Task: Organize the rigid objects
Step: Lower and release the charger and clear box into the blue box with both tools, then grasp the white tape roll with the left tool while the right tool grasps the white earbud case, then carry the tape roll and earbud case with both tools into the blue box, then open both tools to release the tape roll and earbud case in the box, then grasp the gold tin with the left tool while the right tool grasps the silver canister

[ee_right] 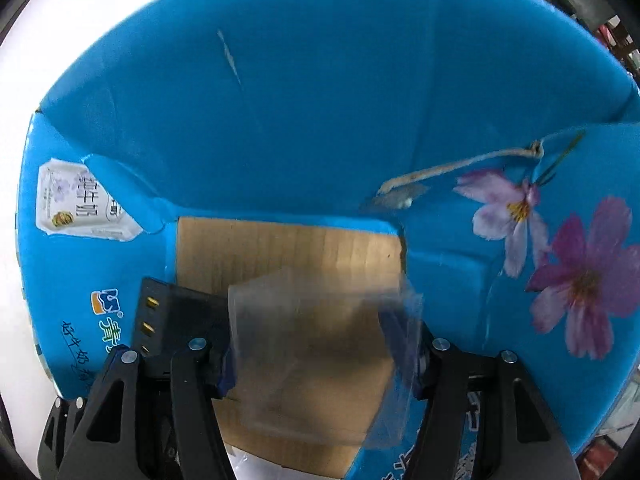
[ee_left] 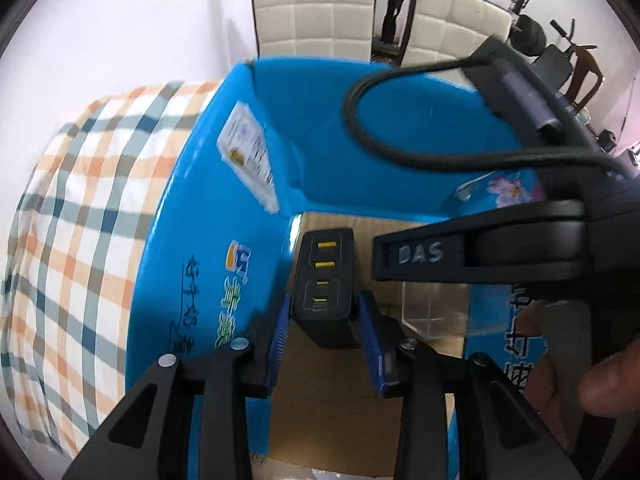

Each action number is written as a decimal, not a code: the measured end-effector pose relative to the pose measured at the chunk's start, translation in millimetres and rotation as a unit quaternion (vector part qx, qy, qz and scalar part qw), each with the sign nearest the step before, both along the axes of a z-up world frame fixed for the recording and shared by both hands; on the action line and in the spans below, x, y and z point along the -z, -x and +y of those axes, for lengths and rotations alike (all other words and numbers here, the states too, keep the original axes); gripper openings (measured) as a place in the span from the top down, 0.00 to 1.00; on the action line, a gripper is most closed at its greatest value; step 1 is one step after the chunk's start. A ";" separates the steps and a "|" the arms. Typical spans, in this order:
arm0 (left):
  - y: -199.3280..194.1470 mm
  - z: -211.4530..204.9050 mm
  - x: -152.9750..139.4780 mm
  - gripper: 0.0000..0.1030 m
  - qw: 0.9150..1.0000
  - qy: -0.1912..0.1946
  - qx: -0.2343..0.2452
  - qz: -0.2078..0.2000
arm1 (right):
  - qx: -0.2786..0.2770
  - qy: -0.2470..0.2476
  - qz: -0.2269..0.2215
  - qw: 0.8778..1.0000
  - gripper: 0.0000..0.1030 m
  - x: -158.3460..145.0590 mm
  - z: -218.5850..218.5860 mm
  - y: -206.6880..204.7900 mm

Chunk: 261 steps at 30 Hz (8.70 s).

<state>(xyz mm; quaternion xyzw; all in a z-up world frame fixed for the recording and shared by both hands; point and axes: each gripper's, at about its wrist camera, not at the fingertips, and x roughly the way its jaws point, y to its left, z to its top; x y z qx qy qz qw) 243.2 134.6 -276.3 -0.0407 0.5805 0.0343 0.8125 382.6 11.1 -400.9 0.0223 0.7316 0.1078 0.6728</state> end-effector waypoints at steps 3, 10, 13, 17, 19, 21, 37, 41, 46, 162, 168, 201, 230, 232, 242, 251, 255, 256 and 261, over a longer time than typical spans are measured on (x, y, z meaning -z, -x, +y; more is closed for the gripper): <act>4.4 7.1 2.0 0.60 1.000 0.015 -0.012 0.014 | -0.003 0.000 -0.002 1.000 0.34 0.9 1.0 0.6; 15.6 19.0 -24.1 0.20 0.999 0.016 -0.034 -0.006 | -0.010 -0.015 -0.031 0.999 0.14 -19.8 3.1 8.4; 17.5 23.2 -35.7 0.07 0.999 0.015 -0.037 -0.011 | -0.009 -0.017 -0.041 0.999 0.07 -31.2 2.6 10.6; 21.0 30.1 -49.7 0.03 0.999 0.001 -0.043 -0.019 | -0.002 -0.017 -0.056 0.998 0.03 -47.6 -4.9 13.9; 22.5 34.2 -56.6 0.03 0.999 -0.002 -0.047 -0.024 | 0.004 -0.019 -0.058 0.998 0.03 -55.5 -12.5 23.3; 23.3 30.5 -62.0 0.03 0.998 -0.005 -0.048 -0.027 | 0.008 -0.023 -0.060 0.998 0.03 -66.3 -22.3 37.3; 52.4 27.9 -101.1 0.03 0.997 -0.027 -0.053 -0.045 | 0.025 -0.055 -0.099 0.993 0.03 -139.0 -82.6 105.6; 63.3 20.2 -117.5 0.03 0.997 -0.026 -0.050 -0.055 | 0.038 -0.079 -0.118 0.989 0.02 -159.0 -103.6 122.3; 71.6 -8.5 -138.7 0.03 0.996 -0.016 -0.029 -0.083 | 0.067 -0.109 -0.206 0.970 0.00 -191.6 -150.5 146.7; 59.6 -137.6 -120.7 0.64 0.995 0.026 0.100 -0.004 | 0.193 -0.124 -0.132 0.964 0.50 -163.8 -321.5 206.6; 76.2 -65.7 -94.5 0.64 0.999 0.005 0.048 0.020 | 0.149 -0.175 -0.122 0.966 0.50 -184.4 -228.8 192.4; 69.1 0.0 53.9 0.64 0.983 0.062 -0.022 0.170 | 0.066 -0.061 0.040 0.995 0.50 2.7 -30.5 101.0; 101.1 1.9 -21.9 0.02 0.992 0.041 -0.020 0.117 | -0.022 -0.041 -0.042 0.998 0.18 -80.5 -19.2 133.4; 101.1 -1.6 -34.2 0.02 0.994 0.035 -0.022 0.104 | -0.037 -0.034 -0.056 0.997 0.18 -91.9 -24.3 140.5; 116.9 4.2 -93.9 0.02 0.999 -0.004 -0.018 0.045 | -0.033 -0.066 -0.101 0.992 0.18 -173.4 -77.3 179.4; 108.2 -31.6 -124.9 0.02 1.000 -0.009 0.011 0.014 | 0.003 -0.098 -0.133 0.986 0.18 -205.2 -120.0 192.1; 94.6 -62.5 -130.6 0.02 0.999 -0.007 0.038 0.009 | 0.043 -0.103 -0.138 0.984 0.18 -205.9 -156.1 187.6; 90.2 -72.0 -131.1 0.02 0.999 -0.006 0.046 0.009 | 0.058 -0.105 -0.135 0.983 0.18 -203.9 -168.8 185.1; 64.5 -129.9 -124.9 0.02 0.995 -0.002 0.095 0.013 | 0.122 -0.104 -0.127 0.979 0.18 -190.2 -229.9 172.9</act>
